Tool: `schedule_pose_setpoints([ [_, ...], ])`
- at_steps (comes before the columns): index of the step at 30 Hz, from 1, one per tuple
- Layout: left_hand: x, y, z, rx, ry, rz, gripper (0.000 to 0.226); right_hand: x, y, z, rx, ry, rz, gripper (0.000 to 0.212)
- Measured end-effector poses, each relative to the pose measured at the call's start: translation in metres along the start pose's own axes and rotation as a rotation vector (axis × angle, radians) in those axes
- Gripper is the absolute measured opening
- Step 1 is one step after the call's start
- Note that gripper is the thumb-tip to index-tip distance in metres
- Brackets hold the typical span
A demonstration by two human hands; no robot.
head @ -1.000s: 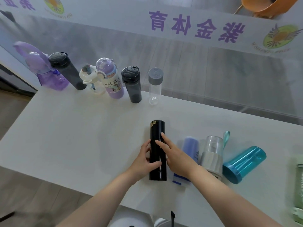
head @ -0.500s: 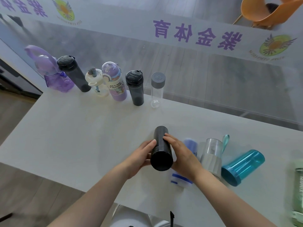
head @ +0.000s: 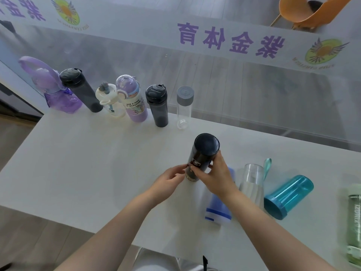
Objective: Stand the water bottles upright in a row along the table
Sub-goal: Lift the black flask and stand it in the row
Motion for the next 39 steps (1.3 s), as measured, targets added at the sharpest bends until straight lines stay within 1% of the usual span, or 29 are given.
schedule_pose_setpoints([
  [3,-0.005,0.008,-0.013,0.021,0.111,-0.007,0.042,0.000,-0.001,-0.002,-0.052,0.000,0.044,0.064],
  [5,-0.010,0.017,-0.023,0.040,0.217,0.001,0.046,-0.002,0.002,0.000,-0.041,0.017,0.049,0.062],
  [10,-0.028,0.042,-0.045,0.102,0.643,0.137,0.055,-0.014,0.023,0.004,0.002,-0.028,0.041,0.064],
  [13,-0.023,0.054,-0.051,0.111,0.835,0.149,0.080,-0.023,0.042,0.008,0.014,-0.038,0.034,0.064],
  [14,-0.021,0.056,-0.053,0.113,0.873,0.160,0.082,-0.026,0.049,0.009,0.021,-0.036,0.038,0.064],
  [15,-0.019,0.058,-0.055,0.121,0.901,0.176,0.079,-0.029,0.056,0.010,0.029,-0.028,0.047,0.064],
  [18,-0.015,0.059,-0.060,0.154,0.937,0.202,0.062,-0.037,0.079,0.009,0.044,-0.014,0.074,0.060],
  [20,-0.015,0.059,-0.066,0.174,0.943,0.220,0.059,-0.041,0.092,0.008,0.041,-0.025,0.078,0.059],
  [23,-0.016,0.060,-0.068,0.207,0.952,0.257,0.057,-0.043,0.111,0.008,0.046,-0.038,0.064,0.063],
  [27,-0.013,0.063,-0.072,0.206,0.988,0.261,0.057,-0.044,0.134,0.010,0.053,-0.034,0.050,0.069],
  [39,-0.014,0.063,-0.069,0.240,1.007,0.330,0.060,-0.054,0.166,0.016,0.015,-0.097,-0.027,0.072],
])
Point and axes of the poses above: each hand's wrist, its own y-axis towards the middle knuckle, its own x-axis out of the palm, z = x × y, the point moved 9 cm from there along y, towards the middle knuckle, and after that the axes turned 1 degree about -y, right-handed, at the moved point
